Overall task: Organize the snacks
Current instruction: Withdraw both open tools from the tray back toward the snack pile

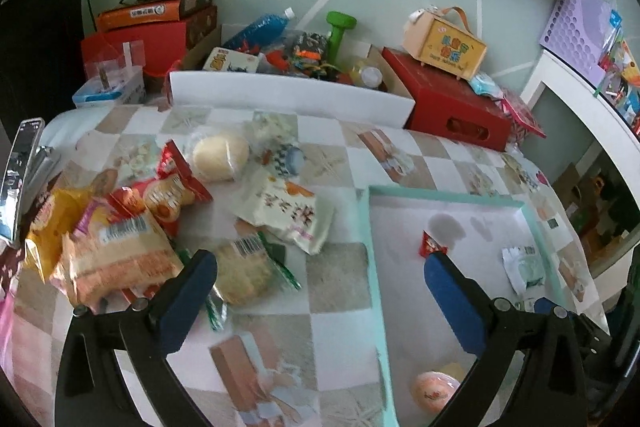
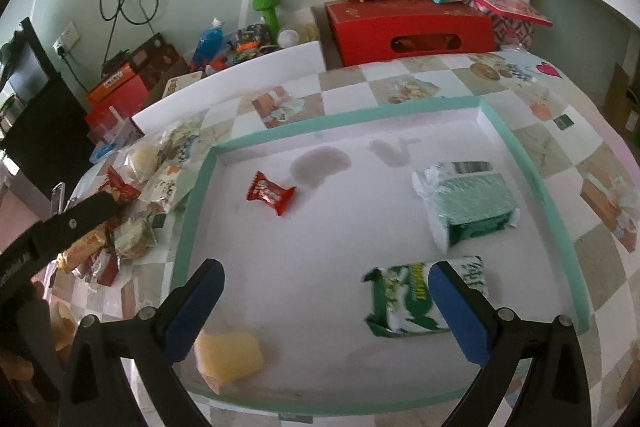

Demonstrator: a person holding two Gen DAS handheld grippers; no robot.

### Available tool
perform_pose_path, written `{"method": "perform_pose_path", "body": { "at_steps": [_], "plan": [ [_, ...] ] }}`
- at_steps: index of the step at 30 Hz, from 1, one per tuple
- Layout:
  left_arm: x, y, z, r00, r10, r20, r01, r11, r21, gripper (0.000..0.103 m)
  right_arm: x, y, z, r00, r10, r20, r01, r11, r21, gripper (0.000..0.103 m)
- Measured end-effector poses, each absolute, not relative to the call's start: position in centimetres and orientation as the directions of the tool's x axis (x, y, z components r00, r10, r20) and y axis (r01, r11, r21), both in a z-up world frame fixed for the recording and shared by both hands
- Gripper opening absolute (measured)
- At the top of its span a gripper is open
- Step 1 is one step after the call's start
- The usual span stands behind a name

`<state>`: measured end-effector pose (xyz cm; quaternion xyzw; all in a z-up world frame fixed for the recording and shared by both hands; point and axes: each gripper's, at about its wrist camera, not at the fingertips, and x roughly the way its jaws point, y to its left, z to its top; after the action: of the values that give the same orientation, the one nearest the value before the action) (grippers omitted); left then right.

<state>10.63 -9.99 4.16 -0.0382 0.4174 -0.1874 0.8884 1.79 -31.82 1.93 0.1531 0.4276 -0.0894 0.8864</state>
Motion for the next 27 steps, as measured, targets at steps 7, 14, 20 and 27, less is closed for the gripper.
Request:
{"method": "perform_pose_path", "body": {
  "at_steps": [7,14,20,27],
  "plan": [
    [12.3,-6.4,4.9,0.581,-0.412,-0.702,0.284,0.911,-0.3,0.103,4.3,-28.7,3.3,0.641,-0.012,-0.768,0.212,0.964,0.163,0.103],
    [14.0,-1.5,4.6,0.58,-0.372,-0.725,0.162,0.925,-0.345,0.103,7.9,-24.7,4.4,0.649,0.034,-0.76,0.125,0.981,0.151,0.103],
    [14.9,2.2,3.6,0.572,-0.337,-0.748,0.037,0.921,-0.387,0.103,10.7,-20.5,4.0,0.634,0.077,-0.77,0.024,0.993,0.119,0.103],
    [15.4,3.5,1.8,0.533,-0.339,-0.776,-0.014,0.913,-0.408,0.103,12.9,-15.6,2.2,0.59,0.119,-0.798,-0.105,0.992,0.07,0.094]
  ]
}}
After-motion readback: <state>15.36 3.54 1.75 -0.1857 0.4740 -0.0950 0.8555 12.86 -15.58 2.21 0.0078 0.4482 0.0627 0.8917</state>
